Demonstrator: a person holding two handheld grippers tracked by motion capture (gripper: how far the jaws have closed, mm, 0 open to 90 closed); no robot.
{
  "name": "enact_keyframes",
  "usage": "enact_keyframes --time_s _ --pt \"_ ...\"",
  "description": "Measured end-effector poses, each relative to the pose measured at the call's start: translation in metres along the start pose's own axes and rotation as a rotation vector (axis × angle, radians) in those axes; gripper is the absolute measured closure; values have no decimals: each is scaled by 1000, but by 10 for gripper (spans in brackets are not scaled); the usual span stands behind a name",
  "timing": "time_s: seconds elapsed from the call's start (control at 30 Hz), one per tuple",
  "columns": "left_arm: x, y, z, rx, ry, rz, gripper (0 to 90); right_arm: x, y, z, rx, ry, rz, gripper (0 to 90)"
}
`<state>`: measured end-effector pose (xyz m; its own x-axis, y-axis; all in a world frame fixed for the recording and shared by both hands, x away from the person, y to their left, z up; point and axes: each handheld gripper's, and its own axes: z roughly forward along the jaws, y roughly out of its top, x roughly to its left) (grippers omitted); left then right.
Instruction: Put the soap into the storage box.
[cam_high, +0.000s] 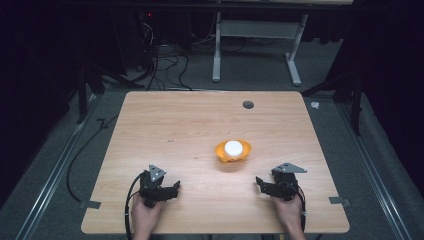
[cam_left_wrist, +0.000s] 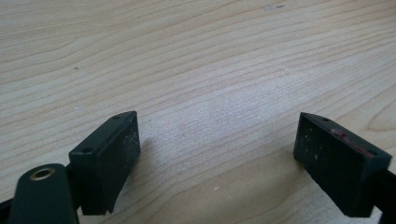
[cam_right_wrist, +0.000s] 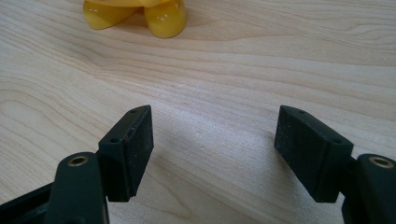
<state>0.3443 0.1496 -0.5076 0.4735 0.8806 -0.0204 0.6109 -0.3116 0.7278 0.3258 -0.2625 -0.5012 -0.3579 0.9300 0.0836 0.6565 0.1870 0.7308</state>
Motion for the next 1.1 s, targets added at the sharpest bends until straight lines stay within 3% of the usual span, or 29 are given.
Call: enact_keyframes --time_s 0.43,1.1 --pt "0 0 0 0 0 0 150 9 0 3 23 -59 -75 266" --pt "0 0 0 0 0 0 150 10 0 3 31 -48 -84 228"
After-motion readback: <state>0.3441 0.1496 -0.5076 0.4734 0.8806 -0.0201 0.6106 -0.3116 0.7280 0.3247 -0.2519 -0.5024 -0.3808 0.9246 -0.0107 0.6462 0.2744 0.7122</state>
